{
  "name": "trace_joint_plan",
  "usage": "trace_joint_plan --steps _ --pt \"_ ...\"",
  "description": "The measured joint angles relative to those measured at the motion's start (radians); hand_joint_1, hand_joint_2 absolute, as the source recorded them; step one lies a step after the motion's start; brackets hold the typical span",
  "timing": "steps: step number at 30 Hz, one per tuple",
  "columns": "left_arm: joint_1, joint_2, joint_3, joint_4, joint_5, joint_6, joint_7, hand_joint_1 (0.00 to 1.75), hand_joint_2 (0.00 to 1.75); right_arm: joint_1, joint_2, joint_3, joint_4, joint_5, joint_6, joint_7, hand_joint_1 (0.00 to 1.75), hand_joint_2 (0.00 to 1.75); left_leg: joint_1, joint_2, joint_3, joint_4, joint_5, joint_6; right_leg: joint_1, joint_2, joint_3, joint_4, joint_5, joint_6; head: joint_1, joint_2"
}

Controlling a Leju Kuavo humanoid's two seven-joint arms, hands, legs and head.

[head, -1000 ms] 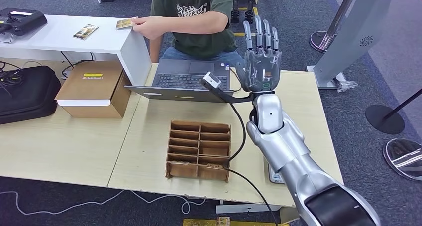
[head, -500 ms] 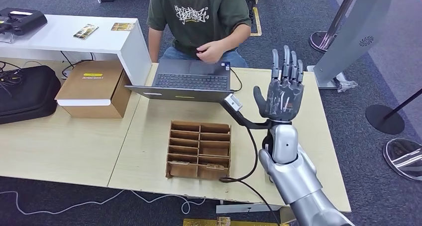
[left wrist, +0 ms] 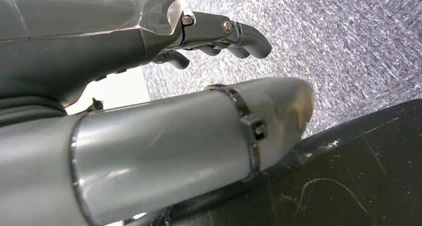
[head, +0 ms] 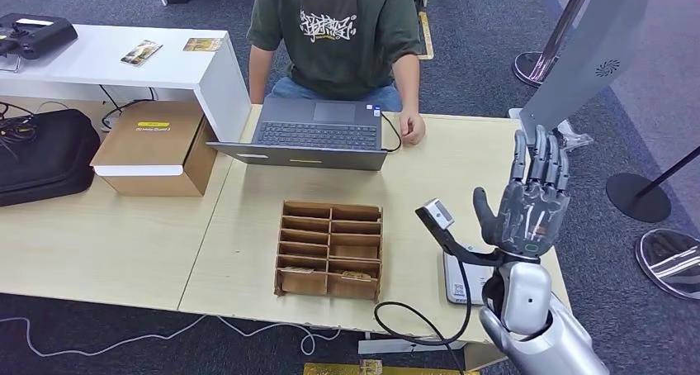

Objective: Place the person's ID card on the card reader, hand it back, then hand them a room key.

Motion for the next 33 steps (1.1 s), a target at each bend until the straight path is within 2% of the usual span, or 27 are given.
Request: trace_joint_plan --steps 5,14,21,28,33 --pt "0.003 0.003 0.015 0.0 0.023 0.0 -0.009 0.0 0.0 0.067 -0.056 -0.001 -0.105 0.0 0.073 0.001 0.0 1.75 0.0 0.0 0.0 0.0 0.0 0.0 0.0 0.0 0.0 0.0 0.0 0.0 0.0 0.0" --pt "0.005 0.007 0.023 0.0 0.047 -0.001 -0.009 0.0 0.0 0.188 -0.09 -0.015 -0.258 0.0 0.256 0.001 0.0 1.75 0.0 0.0 0.0 0.0 -0.001 0.0 0.0 0.0 0.0 0.0 0.0 0.0 0.0 0.0" --pt "0.005 0.008 0.024 0.0 0.067 -0.01 -0.009 0.0 0.0 0.217 -0.117 -0.005 -0.301 0.0 0.387 0.001 0.0 1.75 0.0 0.0 0.0 0.0 -0.001 0.0 0.0 0.0 0.0 0.0 0.0 0.0 0.0 0.0" --pt "0.005 0.008 0.028 0.0 0.063 -0.022 -0.006 0.0 0.0 0.215 -0.118 0.057 -0.301 0.0 0.443 0.001 0.0 1.75 0.0 0.0 0.0 0.0 -0.001 0.0 0.0 0.0 0.0 0.0 -0.001 0.0 0.0 0.0" --pt "0.005 0.008 0.033 0.0 0.067 -0.023 -0.006 0.0 0.0 0.199 -0.117 0.111 -0.298 0.0 0.443 0.001 0.0 1.75 0.0 0.0 0.0 0.0 -0.001 0.0 0.0 0.0 0.0 0.0 -0.001 0.0 0.0 0.0"
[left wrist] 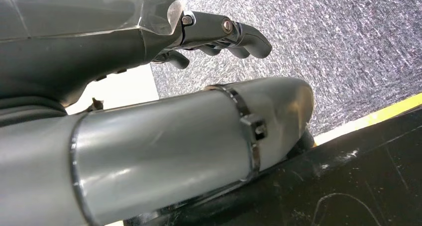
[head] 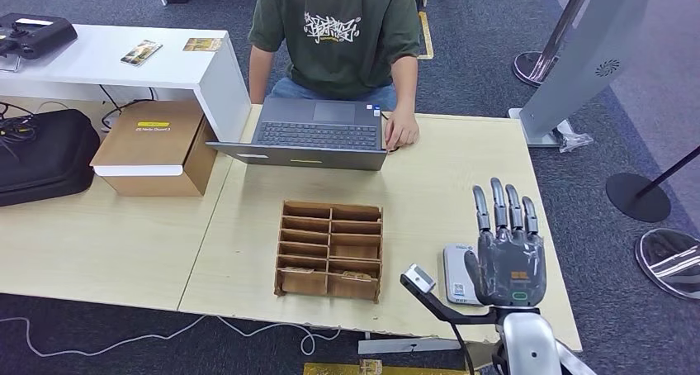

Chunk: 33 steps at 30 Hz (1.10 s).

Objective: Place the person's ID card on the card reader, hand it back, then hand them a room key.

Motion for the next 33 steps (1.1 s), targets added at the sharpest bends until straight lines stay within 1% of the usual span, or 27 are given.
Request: trace_joint_plan --steps 5,10,12,13,17,18,22,28,33 --pt "0.0 0.0 0.0 0.0 0.008 -0.002 0.002 0.0 0.0 -0.012 0.018 0.061 0.028 0.0 -0.012 0.0 0.0 1.75 0.0 0.0 0.0 0.0 0.0 0.0 0.0 0.0 0.0 0.0 0.0 0.0 0.0 0.0" --pt "0.0 0.0 0.0 0.0 0.009 -0.003 0.003 0.0 0.0 -0.012 0.021 0.067 0.032 0.0 -0.013 0.0 0.0 1.75 0.0 0.0 0.0 0.0 0.0 0.0 0.0 0.0 0.0 0.0 0.0 0.0 0.0 0.0" --pt "0.0 0.0 0.0 0.0 0.013 -0.003 0.003 0.0 0.0 -0.012 0.035 0.086 0.044 0.0 -0.016 0.0 0.0 1.75 0.0 0.0 0.0 0.0 0.0 0.0 0.0 0.0 0.0 0.0 0.0 0.0 0.0 0.0" --pt "-0.001 0.0 0.0 0.0 0.017 -0.005 0.003 0.0 0.0 -0.012 0.047 0.101 0.056 0.0 -0.019 0.0 0.0 1.75 0.0 0.0 0.0 0.0 0.0 0.0 0.0 0.0 0.0 0.0 0.0 0.0 0.0 0.0" --pt "-0.001 0.002 0.0 0.0 0.054 -0.013 0.002 0.0 0.0 0.023 0.158 0.238 0.145 0.0 -0.032 0.0 0.0 1.75 0.001 0.0 0.0 -0.001 -0.001 -0.001 0.001 0.0 0.0 0.0 -0.002 -0.002 0.0 0.0" --pt "-0.001 0.003 0.0 0.0 0.057 -0.014 0.002 0.0 0.0 0.029 0.166 0.251 0.154 0.0 -0.032 0.0 0.0 1.75 0.001 0.0 0.0 -0.001 -0.001 -0.002 0.001 0.0 0.0 0.0 -0.002 -0.002 0.0 0.0" --pt "0.0 0.008 0.0 0.0 0.069 -0.02 0.006 0.0 0.0 0.05 0.183 0.282 0.183 0.0 -0.021 0.0 0.0 1.75 0.001 0.0 0.0 -0.001 -0.001 -0.002 0.001 0.0 0.0 0.0 -0.003 -0.001 0.0 0.0" --pt "-0.001 0.013 0.0 0.0 0.084 -0.026 0.011 0.0 0.0 0.068 0.195 0.296 0.205 0.0 0.002 -0.001 0.0 1.75 0.0 0.0 0.001 -0.001 -0.001 -0.001 0.0 0.0 0.0 0.0 -0.003 -0.001 0.0 0.0" --pt "-0.001 0.015 0.0 0.0 0.084 -0.031 0.016 0.0 0.0 0.068 0.203 0.298 0.221 0.0 -0.016 -0.022 0.0 1.75 0.0 0.0 0.001 -0.001 -0.001 -0.001 0.0 0.0 0.0 0.0 -0.003 -0.001 0.0 0.0"
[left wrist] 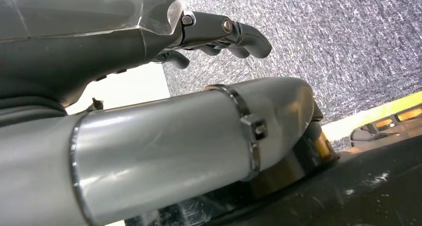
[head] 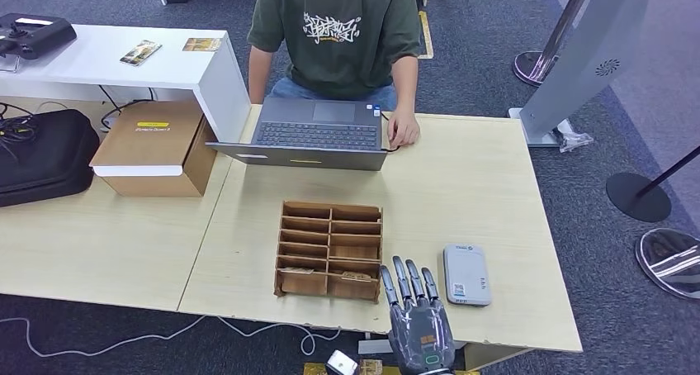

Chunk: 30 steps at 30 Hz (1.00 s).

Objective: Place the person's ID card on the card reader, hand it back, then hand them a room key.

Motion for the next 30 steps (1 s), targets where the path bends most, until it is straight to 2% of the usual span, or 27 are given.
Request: trace_joint_plan --steps 4,14,21,30 --pt "-0.001 0.0 0.0 0.0 0.0 -0.002 0.001 0.0 0.0 -0.011 0.023 -0.009 0.035 0.0 -0.043 -0.053 0.0 1.75 0.0 0.0 0.0 0.0 0.0 0.0 0.0 0.0 0.0 0.0 0.0 0.0 0.0 0.0" --pt "-0.004 -0.002 -0.001 0.0 -0.002 -0.008 0.003 0.0 0.0 -0.068 0.138 -0.053 0.192 0.0 -0.161 -0.197 0.0 1.75 0.0 0.0 0.0 0.0 0.0 0.0 0.0 0.0 0.0 0.001 0.0 0.0 0.0 0.0" --pt "-0.01 -0.007 -0.011 0.0 -0.01 -0.022 0.017 0.0 0.0 -0.099 0.217 -0.083 0.273 0.0 -0.18 -0.228 0.0 1.75 0.0 0.0 0.0 0.0 0.0 0.0 0.0 0.0 0.0 0.001 0.0 0.0 0.0 0.0" --pt "-0.014 -0.009 -0.021 0.0 -0.012 -0.026 0.021 0.0 0.0 -0.132 0.264 -0.106 0.324 0.0 -0.173 -0.231 0.0 1.75 0.0 0.0 0.0 0.0 0.0 0.0 0.0 0.0 0.0 0.001 0.0 0.0 0.0 0.0"
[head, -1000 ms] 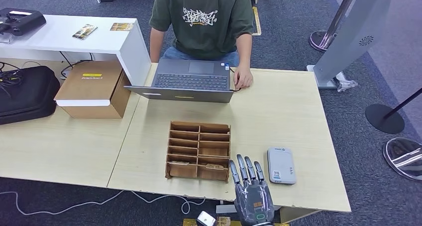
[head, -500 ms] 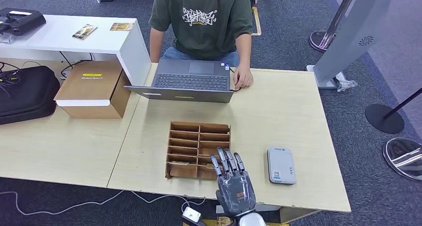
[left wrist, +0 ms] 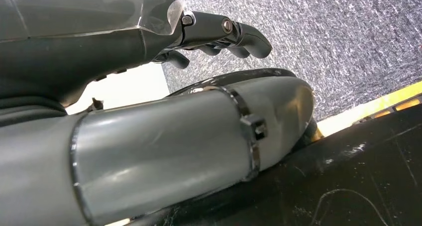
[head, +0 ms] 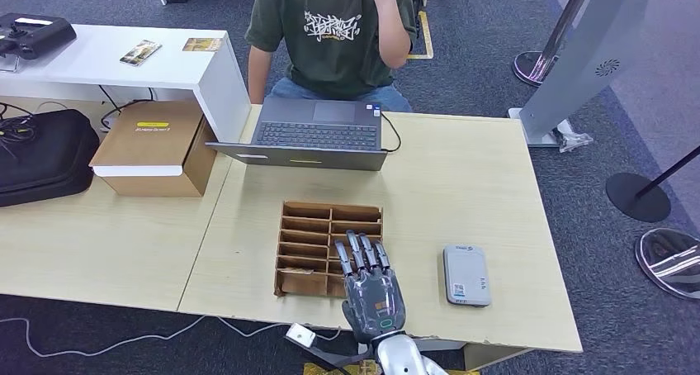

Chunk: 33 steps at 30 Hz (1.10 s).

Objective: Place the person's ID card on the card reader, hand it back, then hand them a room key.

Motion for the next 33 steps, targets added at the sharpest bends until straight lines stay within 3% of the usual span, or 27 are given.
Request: trace_joint_plan --steps 5,12,18,33 --pt "-0.003 0.0 -0.012 0.0 -0.001 -0.006 0.0 0.0 0.0 -0.015 0.018 -0.005 0.02 0.0 0.014 0.013 0.0 1.75 0.0 0.0 0.0 0.0 0.0 0.0 0.0 0.0 0.0 0.0 0.0 0.0 0.0 0.0" --pt "-0.005 0.0 -0.015 0.0 0.012 -0.008 0.0 0.0 0.0 -0.031 0.023 -0.005 0.021 0.0 0.111 0.069 0.0 1.75 0.0 0.0 0.0 0.0 0.0 0.0 0.0 0.0 0.0 0.0 0.0 0.0 0.0 0.0" --pt "-0.003 0.001 -0.016 0.0 0.023 0.004 -0.004 0.0 0.0 -0.035 0.003 -0.005 -0.008 0.0 0.146 0.11 0.0 1.75 0.0 0.0 0.0 0.0 0.0 0.0 0.0 0.0 0.0 0.0 0.0 0.0 0.0 0.0" --pt "-0.003 0.002 -0.021 0.0 0.028 0.009 -0.008 0.0 0.0 0.004 -0.032 -0.011 -0.088 0.0 0.175 0.119 0.0 1.75 0.0 0.0 0.0 0.0 0.0 0.0 0.0 0.0 0.0 0.0 0.0 0.0 0.0 0.0"
